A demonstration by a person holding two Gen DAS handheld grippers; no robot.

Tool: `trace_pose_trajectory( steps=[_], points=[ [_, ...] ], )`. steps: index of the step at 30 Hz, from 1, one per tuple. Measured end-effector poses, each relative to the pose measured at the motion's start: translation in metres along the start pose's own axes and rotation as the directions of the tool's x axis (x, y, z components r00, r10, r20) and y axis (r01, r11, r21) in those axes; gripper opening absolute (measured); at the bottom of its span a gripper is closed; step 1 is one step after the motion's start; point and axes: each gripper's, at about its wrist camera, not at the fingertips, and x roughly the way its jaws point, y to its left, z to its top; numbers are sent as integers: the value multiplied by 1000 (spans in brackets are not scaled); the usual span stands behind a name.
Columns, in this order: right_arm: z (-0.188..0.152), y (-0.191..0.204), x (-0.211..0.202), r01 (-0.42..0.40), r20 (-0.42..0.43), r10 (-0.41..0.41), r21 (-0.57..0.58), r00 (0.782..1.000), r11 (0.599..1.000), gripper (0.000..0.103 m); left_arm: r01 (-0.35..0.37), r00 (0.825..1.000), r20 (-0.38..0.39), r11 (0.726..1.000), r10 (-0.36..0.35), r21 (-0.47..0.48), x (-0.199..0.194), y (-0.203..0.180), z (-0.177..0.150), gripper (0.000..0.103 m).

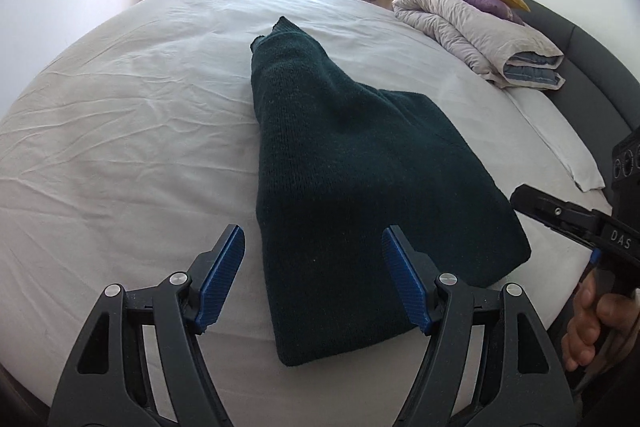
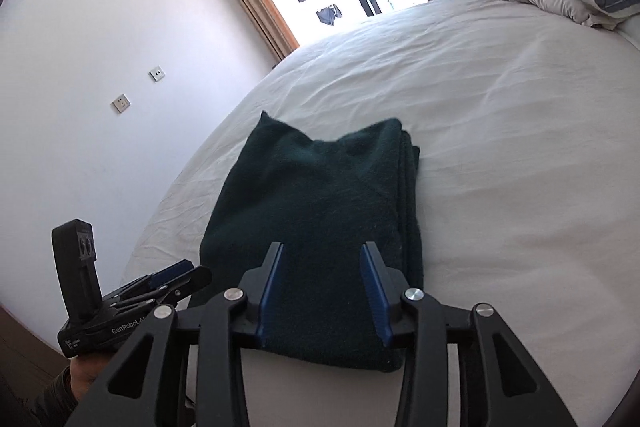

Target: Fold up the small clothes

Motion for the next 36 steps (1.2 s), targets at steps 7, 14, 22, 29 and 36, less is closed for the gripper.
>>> trace_pose_trajectory(
  steps=[7,14,22,29,36],
  points=[
    [-35,-29,9,45,-35,-43,63,998,997,17,-16,999,-33,1000,15,-23,11,6,-17,70],
    [-46,-6,-21,82,19,-81,-18,996,996,31,-47,991,129,999,43,26,-30,-6,-4,71],
    [-48,47,-86,209,299,-148,-186,943,960,79,-209,863,488,972,130,109,-117,-46,1,103],
    [-33,81,-137,326,556,-192,-152,809,933,103,-294,802,573,947,171,129,-169,-79,4,103],
    [-18,105,-150,395,543,-240,-188,805,899,103,-330,864,421,942,275,61,-163,-76,11,103]
  ],
)
